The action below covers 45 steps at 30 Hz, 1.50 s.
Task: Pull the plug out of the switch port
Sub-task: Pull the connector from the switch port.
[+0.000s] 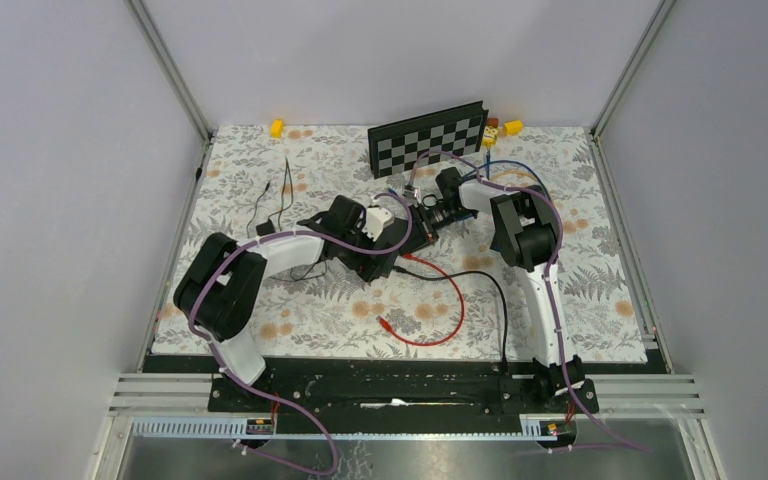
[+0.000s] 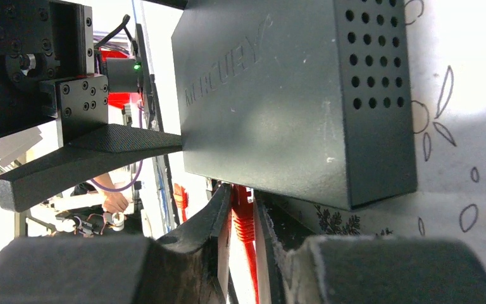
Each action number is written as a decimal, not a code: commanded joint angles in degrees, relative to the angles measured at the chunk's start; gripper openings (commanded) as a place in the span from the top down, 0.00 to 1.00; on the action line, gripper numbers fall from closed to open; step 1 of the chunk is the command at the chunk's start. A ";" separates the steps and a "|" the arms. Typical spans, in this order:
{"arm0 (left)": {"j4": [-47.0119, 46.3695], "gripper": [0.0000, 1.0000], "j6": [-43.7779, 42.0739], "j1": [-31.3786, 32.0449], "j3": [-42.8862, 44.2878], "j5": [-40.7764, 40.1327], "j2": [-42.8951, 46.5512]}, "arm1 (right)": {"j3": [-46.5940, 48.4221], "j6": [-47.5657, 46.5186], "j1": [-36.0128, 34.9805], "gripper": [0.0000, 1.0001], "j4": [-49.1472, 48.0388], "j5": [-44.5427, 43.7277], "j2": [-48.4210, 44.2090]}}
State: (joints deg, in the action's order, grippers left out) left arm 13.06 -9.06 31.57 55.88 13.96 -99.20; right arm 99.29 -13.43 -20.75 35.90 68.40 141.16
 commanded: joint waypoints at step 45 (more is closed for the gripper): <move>-8.76 0.01 2.66 3.93 7.00 -6.47 -3.00 | -2.00 -3.00 -0.43 0.92 -0.79 -8.28 2.28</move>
State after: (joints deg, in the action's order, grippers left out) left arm 6.02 -7.03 35.33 60.80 11.33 -101.65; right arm 99.13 -13.85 -20.53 35.48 69.60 141.58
